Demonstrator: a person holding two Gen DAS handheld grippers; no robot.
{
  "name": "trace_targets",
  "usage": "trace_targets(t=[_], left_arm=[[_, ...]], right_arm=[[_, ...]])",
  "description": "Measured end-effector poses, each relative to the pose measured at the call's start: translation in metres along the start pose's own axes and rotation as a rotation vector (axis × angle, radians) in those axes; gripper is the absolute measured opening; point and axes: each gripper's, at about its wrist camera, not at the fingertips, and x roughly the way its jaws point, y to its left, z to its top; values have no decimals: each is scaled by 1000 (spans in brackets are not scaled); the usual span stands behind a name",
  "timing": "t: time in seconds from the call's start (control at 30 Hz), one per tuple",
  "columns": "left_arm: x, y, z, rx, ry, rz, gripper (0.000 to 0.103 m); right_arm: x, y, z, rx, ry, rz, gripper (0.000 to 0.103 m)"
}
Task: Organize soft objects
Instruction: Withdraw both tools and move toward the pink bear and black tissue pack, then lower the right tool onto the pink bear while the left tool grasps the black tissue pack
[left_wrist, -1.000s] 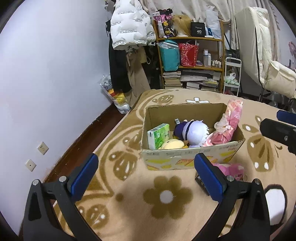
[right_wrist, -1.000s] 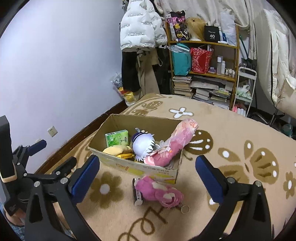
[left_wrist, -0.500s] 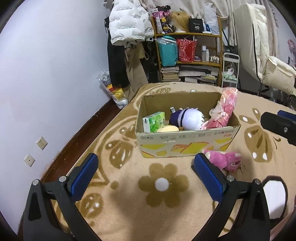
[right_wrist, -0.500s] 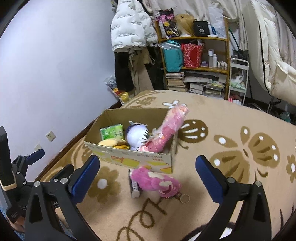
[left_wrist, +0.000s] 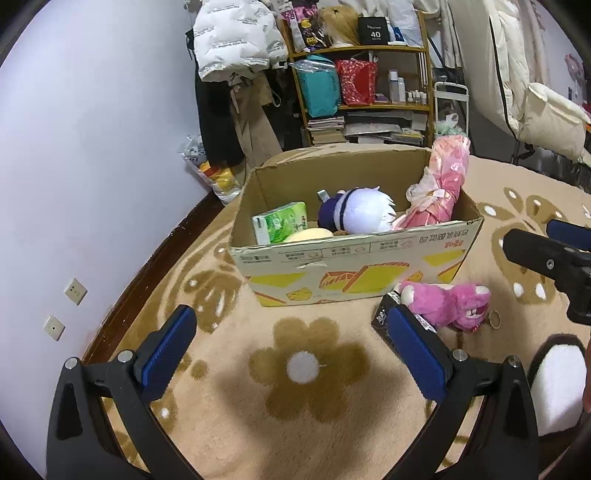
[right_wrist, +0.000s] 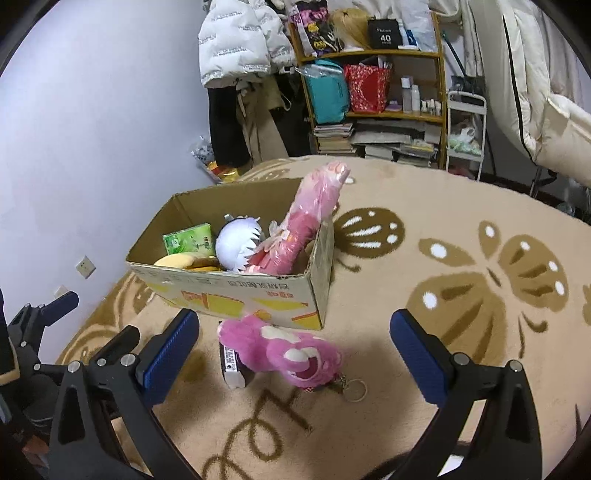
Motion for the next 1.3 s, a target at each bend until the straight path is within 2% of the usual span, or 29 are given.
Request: trace_targets(t=[0.5,0.67,0.83,1.3], left_arm=[[33,-17,1,-18,38,-49,102],[39,-20,-3,-20,41,-37,102],[50,-17,-3,-49,77,-89,102],[72,-25,1,-41,114,-139,102]], right_arm=[[37,-18,-4,100,82,12,103],[49,-27,-10,160,122,18,103],[52,-34,-12,184,128,-9,103],[83,-44,-19,264,243,83,103]])
